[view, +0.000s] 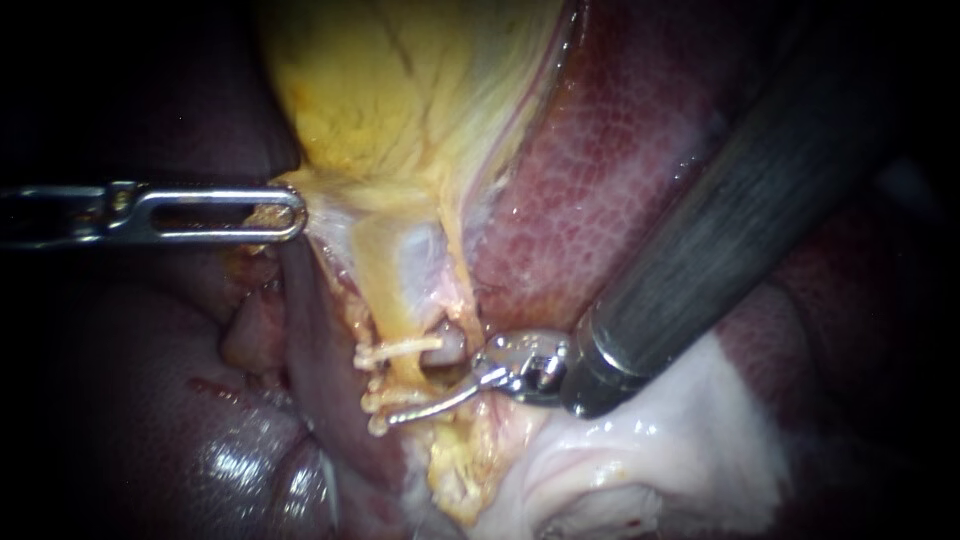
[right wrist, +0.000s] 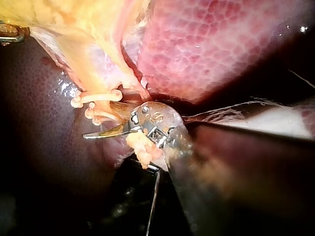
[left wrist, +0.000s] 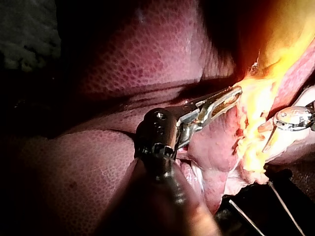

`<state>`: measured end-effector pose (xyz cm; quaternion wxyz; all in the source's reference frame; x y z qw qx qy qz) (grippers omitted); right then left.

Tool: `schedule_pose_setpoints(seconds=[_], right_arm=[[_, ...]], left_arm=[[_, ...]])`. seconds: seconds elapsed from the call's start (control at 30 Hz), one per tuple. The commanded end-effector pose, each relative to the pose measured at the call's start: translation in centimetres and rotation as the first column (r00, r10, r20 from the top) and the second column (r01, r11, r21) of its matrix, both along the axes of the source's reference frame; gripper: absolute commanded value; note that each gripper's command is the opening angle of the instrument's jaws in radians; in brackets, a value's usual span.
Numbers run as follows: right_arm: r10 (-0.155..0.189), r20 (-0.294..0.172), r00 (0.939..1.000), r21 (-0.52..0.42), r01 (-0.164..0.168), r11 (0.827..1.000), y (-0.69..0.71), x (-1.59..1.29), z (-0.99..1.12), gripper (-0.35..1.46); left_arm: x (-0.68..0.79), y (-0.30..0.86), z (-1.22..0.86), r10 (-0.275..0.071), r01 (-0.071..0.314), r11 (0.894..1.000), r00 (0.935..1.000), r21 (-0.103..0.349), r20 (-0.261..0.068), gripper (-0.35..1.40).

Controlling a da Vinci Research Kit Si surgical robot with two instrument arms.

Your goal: Go to the cutting position left tube

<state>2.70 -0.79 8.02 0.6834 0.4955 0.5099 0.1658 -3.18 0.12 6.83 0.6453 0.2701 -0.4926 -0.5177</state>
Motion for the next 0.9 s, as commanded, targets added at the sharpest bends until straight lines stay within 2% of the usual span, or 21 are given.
schedule_pose_setpoints(seconds=[0.03,0.6,0.9], right_arm=[[-0.001,0.001,1.0,-0.002,0.001,1.0,0.0,0.02,0.01,1.31],[0.008,-0.018,0.9998,0.011,-0.008,1.0,-0.01,0.36,0.06,1.31],[0.01,-0.021,0.9997,0.012,-0.01,1.0,0.0,0.39,0.09,1.31]], left_arm=[[0.0,0.0,0.0,-0.001,0.001,1.0,1.0,0.0,-0.001,-0.35],[-0.08,0.0,0.02,-0.004,0.004,1.0,1.0,-0.001,-0.003,-0.35],[-0.08,0.0,0.02,-0.005,0.005,1.0,1.0,-0.001,-0.004,-0.35]])
